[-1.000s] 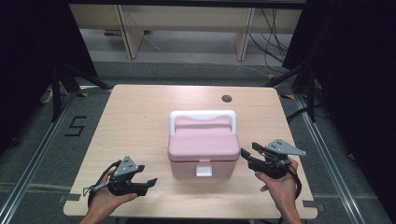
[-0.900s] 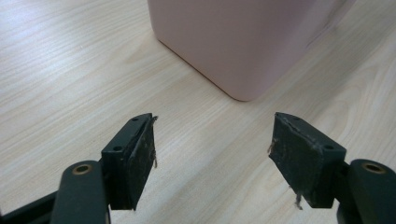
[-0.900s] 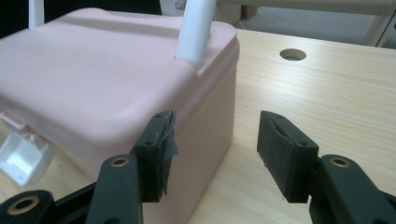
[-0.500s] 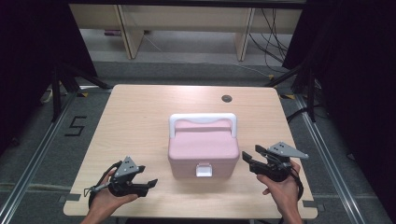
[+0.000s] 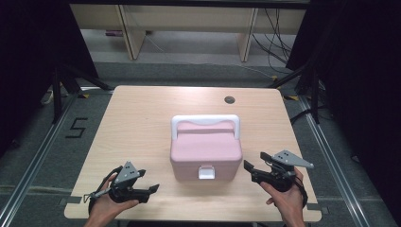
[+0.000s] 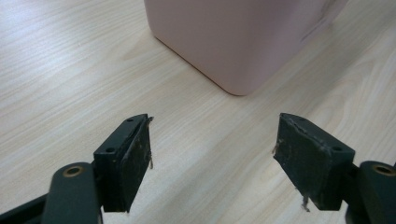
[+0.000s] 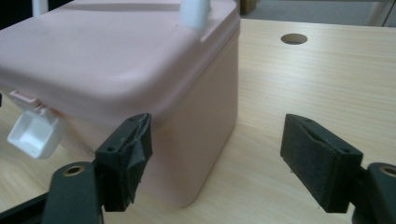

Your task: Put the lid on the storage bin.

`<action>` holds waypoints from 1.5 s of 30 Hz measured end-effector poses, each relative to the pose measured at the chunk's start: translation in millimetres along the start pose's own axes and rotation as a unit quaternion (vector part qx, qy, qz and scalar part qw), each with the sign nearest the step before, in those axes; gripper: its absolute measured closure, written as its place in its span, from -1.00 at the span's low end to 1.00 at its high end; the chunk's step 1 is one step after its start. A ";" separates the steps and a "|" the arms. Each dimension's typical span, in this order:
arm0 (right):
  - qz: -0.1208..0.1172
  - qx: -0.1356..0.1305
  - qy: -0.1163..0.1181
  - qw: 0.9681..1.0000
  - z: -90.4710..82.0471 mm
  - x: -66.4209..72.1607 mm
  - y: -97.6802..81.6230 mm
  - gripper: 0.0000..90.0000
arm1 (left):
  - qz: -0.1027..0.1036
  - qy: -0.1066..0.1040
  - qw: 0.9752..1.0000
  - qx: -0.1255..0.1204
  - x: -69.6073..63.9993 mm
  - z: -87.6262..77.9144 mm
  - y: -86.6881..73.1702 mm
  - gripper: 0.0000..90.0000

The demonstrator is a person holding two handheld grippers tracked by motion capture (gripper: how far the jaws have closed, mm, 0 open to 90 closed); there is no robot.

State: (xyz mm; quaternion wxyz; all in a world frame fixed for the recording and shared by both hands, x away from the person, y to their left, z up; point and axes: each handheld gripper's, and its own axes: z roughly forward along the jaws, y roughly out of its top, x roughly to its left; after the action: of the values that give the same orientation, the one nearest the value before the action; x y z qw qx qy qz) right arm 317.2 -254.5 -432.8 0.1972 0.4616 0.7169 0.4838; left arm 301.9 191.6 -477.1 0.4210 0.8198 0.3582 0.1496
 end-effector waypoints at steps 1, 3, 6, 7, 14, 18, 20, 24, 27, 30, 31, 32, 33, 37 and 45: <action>-0.011 -0.004 0.001 1.000 0.5 0.0 -1.8 -0.49 | 0.004 0.000 1.000 0.007 0.0 -1.2 0.3 -0.44; -0.005 -0.002 0.003 1.000 -0.9 2.9 -4.2 -0.56 | 0.009 -0.002 1.000 0.007 -0.6 -2.3 -0.7 -0.46; -0.006 -0.005 0.018 1.000 -2.1 3.8 -8.8 -0.63 | 0.009 -0.002 1.000 0.007 -1.2 -3.8 -2.0 -0.48; -0.003 -0.003 0.019 1.000 -3.3 5.0 -11.7 -0.63 | 0.010 -0.001 1.000 0.007 -1.1 -4.0 -2.4 -0.49; -0.002 0.024 0.020 1.000 -6.6 7.4 -31.6 -0.64 | 0.002 0.001 1.000 0.004 -2.6 -4.5 -6.8 -0.53; -0.003 0.025 0.021 0.999 -7.7 6.3 -38.3 -0.64 | 0.006 0.003 1.000 0.008 -2.8 -6.6 -8.8 -0.54; 0.008 0.033 0.021 0.999 -9.3 8.3 -41.9 -0.64 | 0.008 0.006 1.000 0.009 -1.7 -7.6 -9.7 -0.54; -0.002 0.040 0.026 0.999 -11.8 10.1 -48.9 -0.64 | 0.001 0.012 1.000 0.006 -2.2 -9.8 -12.9 -0.58; -0.003 0.049 0.033 0.998 -14.3 12.2 -54.3 -0.64 | -0.006 0.015 1.000 0.006 -5.5 -10.5 -15.3 -0.59; -0.025 0.062 0.028 0.997 -17.2 11.9 -59.6 -0.64 | 0.005 0.012 1.000 0.009 -6.8 -10.9 -17.8 -0.60; -0.014 0.062 0.033 0.997 -17.0 13.1 -61.8 -0.64 | 0.004 0.012 1.000 0.008 -8.1 -10.6 -18.6 -0.60; -0.025 0.061 0.032 0.997 -16.2 10.7 -63.5 -0.64 | -0.002 0.011 1.000 0.006 -9.6 -10.2 -19.3 -0.60; -0.014 0.070 0.038 0.997 -18.3 11.5 -63.9 -0.64 | 0.003 0.012 1.000 0.007 -10.2 -10.4 -20.3 -0.61; -0.012 0.075 0.027 0.997 -22.3 10.2 -68.4 -0.64 | 0.008 0.004 1.000 0.012 -13.2 -10.2 -22.1 -0.60; 0.005 0.091 0.027 0.995 -27.5 10.7 -77.1 -0.61 | 0.023 0.011 0.999 0.020 -13.0 -13.1 -24.4 -0.62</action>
State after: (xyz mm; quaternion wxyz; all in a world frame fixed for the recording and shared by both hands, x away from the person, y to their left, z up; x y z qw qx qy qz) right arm 255.6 -267.6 -486.0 0.1323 0.4679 0.7606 0.4302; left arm 274.4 199.5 -487.9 0.3966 0.8345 0.3468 0.1614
